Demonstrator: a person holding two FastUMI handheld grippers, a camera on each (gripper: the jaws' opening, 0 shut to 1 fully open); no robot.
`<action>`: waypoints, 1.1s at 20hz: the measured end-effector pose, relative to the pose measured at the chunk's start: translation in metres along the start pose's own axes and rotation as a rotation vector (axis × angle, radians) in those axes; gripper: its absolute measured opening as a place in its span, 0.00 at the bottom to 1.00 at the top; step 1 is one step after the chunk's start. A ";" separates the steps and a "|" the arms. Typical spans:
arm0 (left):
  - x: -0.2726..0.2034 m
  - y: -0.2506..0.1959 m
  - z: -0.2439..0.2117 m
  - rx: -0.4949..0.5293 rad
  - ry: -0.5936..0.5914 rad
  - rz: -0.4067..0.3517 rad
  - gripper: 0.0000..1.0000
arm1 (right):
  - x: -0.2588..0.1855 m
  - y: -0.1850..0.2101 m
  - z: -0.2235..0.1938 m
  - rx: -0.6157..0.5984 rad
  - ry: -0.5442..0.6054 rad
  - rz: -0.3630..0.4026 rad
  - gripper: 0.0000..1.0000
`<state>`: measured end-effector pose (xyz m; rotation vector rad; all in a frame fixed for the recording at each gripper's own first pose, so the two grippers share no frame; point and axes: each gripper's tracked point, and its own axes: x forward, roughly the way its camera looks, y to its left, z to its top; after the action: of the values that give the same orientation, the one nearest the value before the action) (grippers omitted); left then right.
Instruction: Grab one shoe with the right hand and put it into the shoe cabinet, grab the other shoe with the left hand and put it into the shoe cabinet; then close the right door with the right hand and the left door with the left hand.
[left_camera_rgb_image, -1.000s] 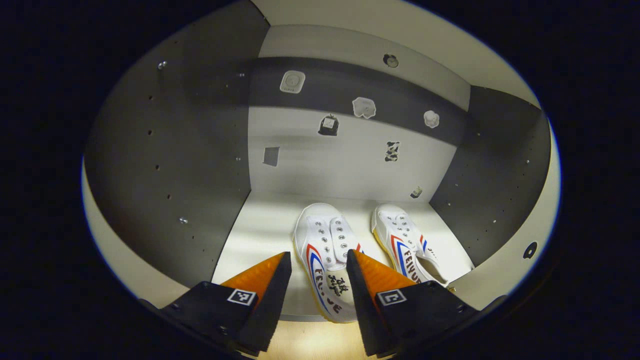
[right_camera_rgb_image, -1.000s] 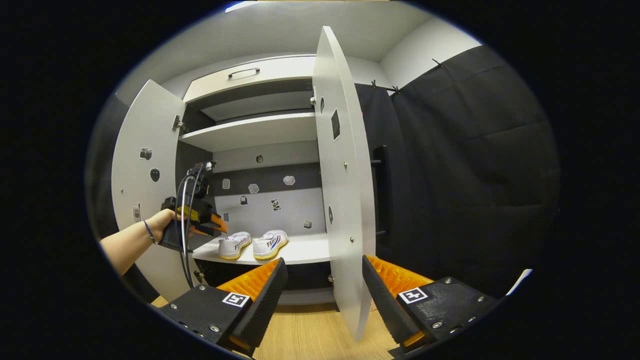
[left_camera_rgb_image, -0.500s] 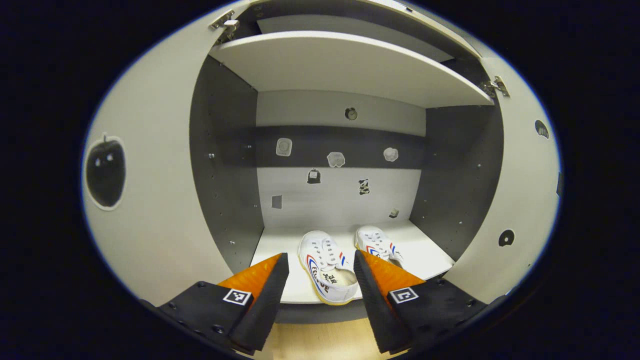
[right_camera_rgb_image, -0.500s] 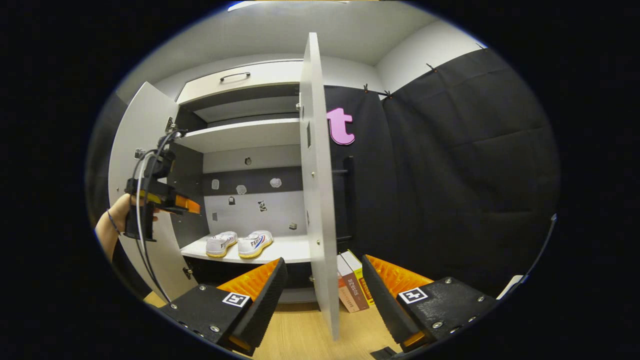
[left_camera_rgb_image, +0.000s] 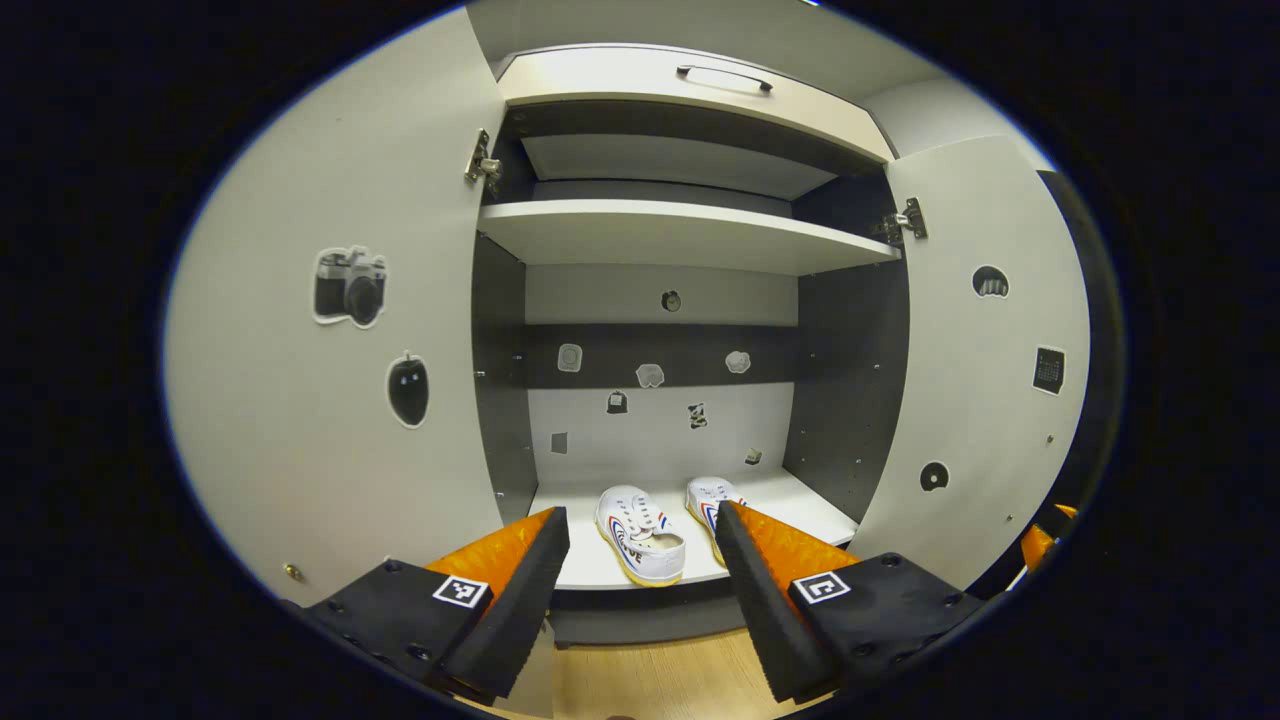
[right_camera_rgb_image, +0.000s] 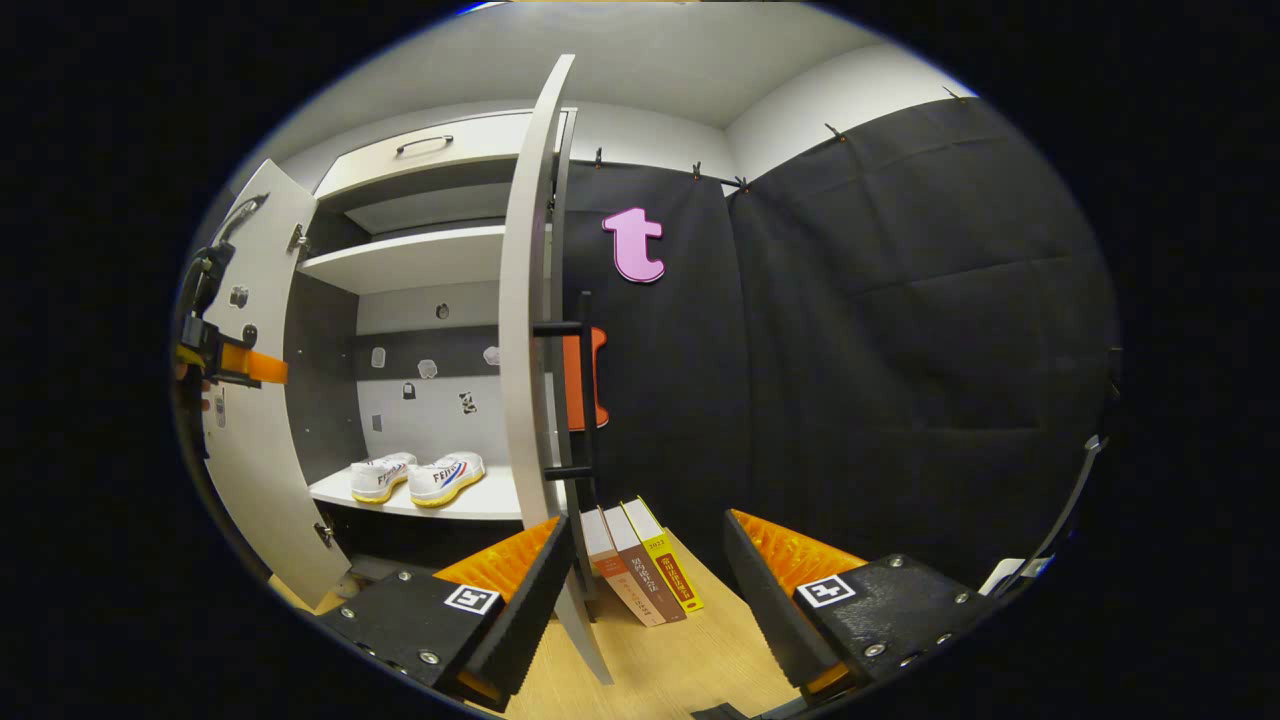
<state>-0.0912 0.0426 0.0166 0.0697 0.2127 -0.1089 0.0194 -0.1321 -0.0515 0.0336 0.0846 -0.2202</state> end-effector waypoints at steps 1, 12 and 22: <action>-0.008 0.004 0.001 -0.002 -0.011 0.010 0.95 | 0.006 -0.004 -0.006 0.003 0.010 -0.001 0.93; -0.108 0.010 0.002 -0.012 -0.101 0.022 0.96 | 0.050 0.000 -0.039 -0.012 0.048 0.025 0.93; -0.150 0.030 -0.001 -0.035 -0.131 0.053 0.96 | 0.036 0.020 -0.042 -0.001 0.035 0.020 0.89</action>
<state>-0.2338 0.0880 0.0497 0.0333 0.0822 -0.0568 0.0551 -0.1189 -0.0956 0.0369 0.1191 -0.1996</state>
